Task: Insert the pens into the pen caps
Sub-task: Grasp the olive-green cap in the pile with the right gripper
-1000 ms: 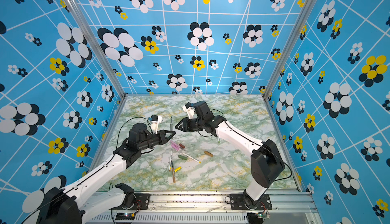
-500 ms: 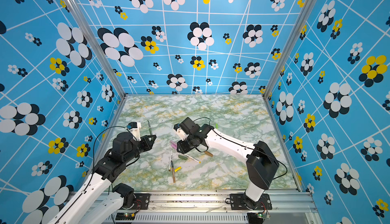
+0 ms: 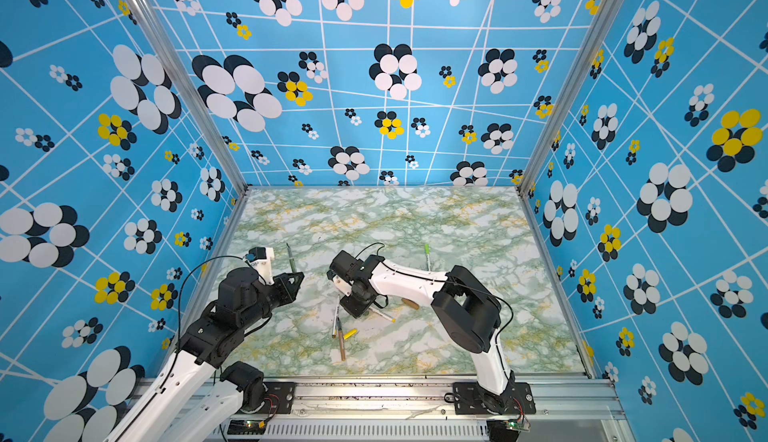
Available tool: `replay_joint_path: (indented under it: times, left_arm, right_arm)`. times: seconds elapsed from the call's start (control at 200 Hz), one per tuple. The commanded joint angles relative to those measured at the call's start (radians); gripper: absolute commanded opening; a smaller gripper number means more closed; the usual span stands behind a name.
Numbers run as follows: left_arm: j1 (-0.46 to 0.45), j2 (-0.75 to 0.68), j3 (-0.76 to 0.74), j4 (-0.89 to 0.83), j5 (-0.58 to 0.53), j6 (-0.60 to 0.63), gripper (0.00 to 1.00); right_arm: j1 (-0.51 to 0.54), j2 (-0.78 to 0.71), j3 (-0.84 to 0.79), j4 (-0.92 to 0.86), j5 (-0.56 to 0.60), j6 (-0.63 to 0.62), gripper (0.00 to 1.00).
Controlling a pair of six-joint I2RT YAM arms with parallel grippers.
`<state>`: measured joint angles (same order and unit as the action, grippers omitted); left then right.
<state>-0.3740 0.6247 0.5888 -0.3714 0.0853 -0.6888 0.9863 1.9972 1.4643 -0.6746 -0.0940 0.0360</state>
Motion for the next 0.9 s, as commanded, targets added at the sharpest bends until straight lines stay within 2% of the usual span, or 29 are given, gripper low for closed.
replay_joint_path:
  times: [0.0,0.5,0.895]
  left_arm:
    - [0.010,-0.007,-0.016,0.007,0.000,-0.003,0.00]
    - [0.027,0.017,-0.032,0.077,0.056,-0.013,0.00]
    - [0.033,0.027,-0.025,0.082,0.065,-0.011,0.00]
  right_arm:
    - [0.002,0.032,0.029,-0.035,0.033,-0.025,0.32]
    - [0.003,0.100,0.053,-0.052,0.028,-0.039,0.34]
    - [0.019,0.103,0.003,-0.045,-0.007,-0.036,0.26]
